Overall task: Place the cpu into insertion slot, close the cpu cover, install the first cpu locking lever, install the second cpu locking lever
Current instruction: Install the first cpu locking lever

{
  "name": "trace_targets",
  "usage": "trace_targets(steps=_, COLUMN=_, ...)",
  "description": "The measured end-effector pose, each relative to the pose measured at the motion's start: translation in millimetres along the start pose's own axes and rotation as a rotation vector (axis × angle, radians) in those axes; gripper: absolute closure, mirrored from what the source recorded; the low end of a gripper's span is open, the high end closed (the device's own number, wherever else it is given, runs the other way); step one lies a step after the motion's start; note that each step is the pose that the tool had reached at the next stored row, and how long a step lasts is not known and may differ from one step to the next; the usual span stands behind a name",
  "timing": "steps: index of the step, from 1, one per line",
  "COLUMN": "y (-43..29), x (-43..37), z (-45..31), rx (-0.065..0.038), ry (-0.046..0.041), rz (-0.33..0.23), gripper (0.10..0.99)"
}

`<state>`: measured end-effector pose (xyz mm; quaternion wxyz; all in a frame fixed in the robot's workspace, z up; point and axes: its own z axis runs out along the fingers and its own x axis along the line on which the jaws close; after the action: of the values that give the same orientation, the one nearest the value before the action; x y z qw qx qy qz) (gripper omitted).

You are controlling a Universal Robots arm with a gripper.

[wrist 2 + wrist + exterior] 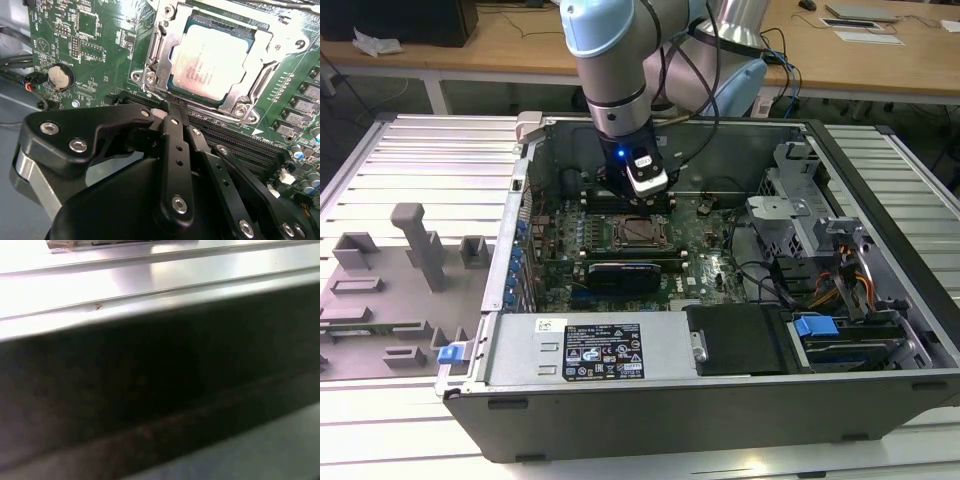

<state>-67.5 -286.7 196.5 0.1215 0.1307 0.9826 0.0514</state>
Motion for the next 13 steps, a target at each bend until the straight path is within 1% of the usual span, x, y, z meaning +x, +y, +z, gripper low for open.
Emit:
trace_targets(steps=3, y=0.5, x=-0.8, z=-3.6, rx=-0.003, ry=0.0008, rz=0.001, gripper=0.98)
trace_targets(steps=7, y=1.5, x=-2.5, z=-10.5, rx=0.001, ry=-0.0002, rz=0.0, gripper=0.98)
trace_targets(steps=9, y=2.3, x=-3.8, z=-16.4, rx=0.002, ry=-0.0006, rz=0.0, gripper=0.98)
trace_targets(steps=12, y=2.3, x=-3.9, z=-16.6, rx=0.001, ry=0.0004, rz=0.0, gripper=0.98)
trace_targets(steps=13, y=2.3, x=-4.0, z=-16.3, rx=0.005, ry=0.0131, rz=0.001, gripper=0.98)
